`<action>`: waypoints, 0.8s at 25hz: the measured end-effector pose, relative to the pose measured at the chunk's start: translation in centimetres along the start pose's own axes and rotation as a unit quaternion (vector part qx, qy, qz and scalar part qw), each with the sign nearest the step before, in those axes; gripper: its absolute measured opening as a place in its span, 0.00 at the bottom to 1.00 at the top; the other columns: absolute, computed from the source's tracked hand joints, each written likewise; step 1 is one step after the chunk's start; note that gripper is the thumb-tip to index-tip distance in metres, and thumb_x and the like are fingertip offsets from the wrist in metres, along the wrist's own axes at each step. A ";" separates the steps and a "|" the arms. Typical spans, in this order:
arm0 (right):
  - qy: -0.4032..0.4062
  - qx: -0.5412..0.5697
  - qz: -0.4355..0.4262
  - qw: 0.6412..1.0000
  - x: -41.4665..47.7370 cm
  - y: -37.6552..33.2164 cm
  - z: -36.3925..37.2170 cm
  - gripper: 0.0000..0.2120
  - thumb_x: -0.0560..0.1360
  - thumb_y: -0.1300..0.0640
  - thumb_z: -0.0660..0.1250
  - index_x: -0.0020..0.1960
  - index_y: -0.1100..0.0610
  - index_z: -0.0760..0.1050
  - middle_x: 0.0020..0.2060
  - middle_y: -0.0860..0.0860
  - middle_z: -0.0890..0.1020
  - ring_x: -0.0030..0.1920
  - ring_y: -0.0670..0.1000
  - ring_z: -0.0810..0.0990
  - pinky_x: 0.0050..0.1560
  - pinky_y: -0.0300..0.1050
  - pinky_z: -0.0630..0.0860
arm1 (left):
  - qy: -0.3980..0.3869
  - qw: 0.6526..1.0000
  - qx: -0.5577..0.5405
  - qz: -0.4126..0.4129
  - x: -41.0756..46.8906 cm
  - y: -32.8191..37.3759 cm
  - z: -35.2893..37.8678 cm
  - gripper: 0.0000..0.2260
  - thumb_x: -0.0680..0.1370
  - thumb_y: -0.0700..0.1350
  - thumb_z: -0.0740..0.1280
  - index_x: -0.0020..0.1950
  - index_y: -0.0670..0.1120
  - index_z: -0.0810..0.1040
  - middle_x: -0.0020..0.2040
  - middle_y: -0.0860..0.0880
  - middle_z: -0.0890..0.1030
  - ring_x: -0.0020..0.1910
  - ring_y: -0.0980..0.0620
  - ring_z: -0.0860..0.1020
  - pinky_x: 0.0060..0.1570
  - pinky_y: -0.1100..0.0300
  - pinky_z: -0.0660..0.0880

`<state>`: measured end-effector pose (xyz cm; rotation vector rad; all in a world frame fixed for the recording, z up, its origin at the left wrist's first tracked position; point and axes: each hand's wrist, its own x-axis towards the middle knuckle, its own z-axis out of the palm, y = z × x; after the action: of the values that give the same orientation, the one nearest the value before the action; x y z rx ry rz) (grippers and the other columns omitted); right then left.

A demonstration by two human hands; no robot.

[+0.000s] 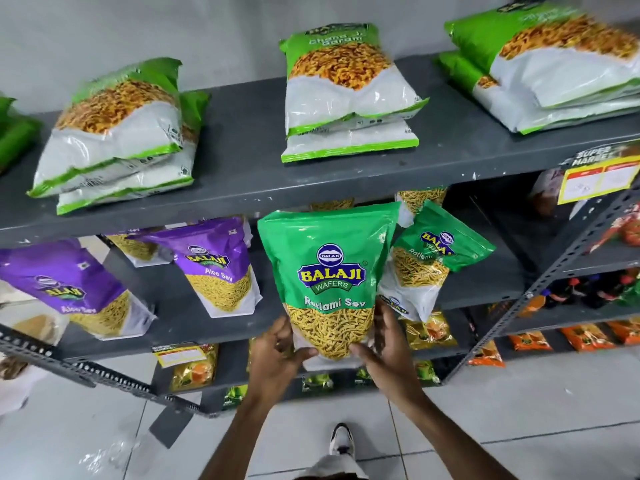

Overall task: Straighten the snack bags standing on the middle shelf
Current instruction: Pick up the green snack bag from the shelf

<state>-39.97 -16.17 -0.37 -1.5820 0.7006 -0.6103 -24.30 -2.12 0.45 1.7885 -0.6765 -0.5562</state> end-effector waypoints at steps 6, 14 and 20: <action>0.021 -0.130 -0.004 0.991 9.9 2.2 3.3 0.36 0.71 0.63 0.73 0.72 0.53 0.58 0.68 0.55 0.74 0.70 0.54 0.72 0.71 0.58 0.69 | 0.046 0.998 -0.025 -0.024 9.2 -1.4 1.7 0.29 0.64 0.25 0.74 0.62 0.44 0.75 0.52 0.46 0.86 0.49 0.61 0.82 0.48 0.54 0.83; 0.021 -0.205 0.023 0.978 14.9 2.7 4.1 0.27 0.74 0.68 0.68 0.66 0.53 0.60 0.58 0.54 0.79 0.61 0.55 0.80 0.58 0.42 0.75 | 0.064 0.997 -0.032 -0.033 15.0 -3.6 3.1 0.32 0.63 0.29 0.76 0.57 0.57 0.74 0.57 0.47 0.84 0.53 0.50 0.82 0.53 0.49 0.82; 0.083 -0.176 -0.042 0.980 12.9 0.7 3.1 0.40 0.74 0.64 0.69 0.79 0.55 0.50 0.77 0.50 0.62 0.75 0.48 0.66 0.73 0.45 0.69 | 0.207 0.975 0.019 0.074 12.0 -2.7 5.2 0.33 0.69 0.48 0.76 0.70 0.49 0.64 0.74 0.55 0.62 0.75 0.64 0.57 0.72 0.68 0.57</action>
<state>-29.02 -23.67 -1.55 -1.9098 0.9071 -0.7163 -18.56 -13.24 -4.23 1.7978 -0.5256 -0.0631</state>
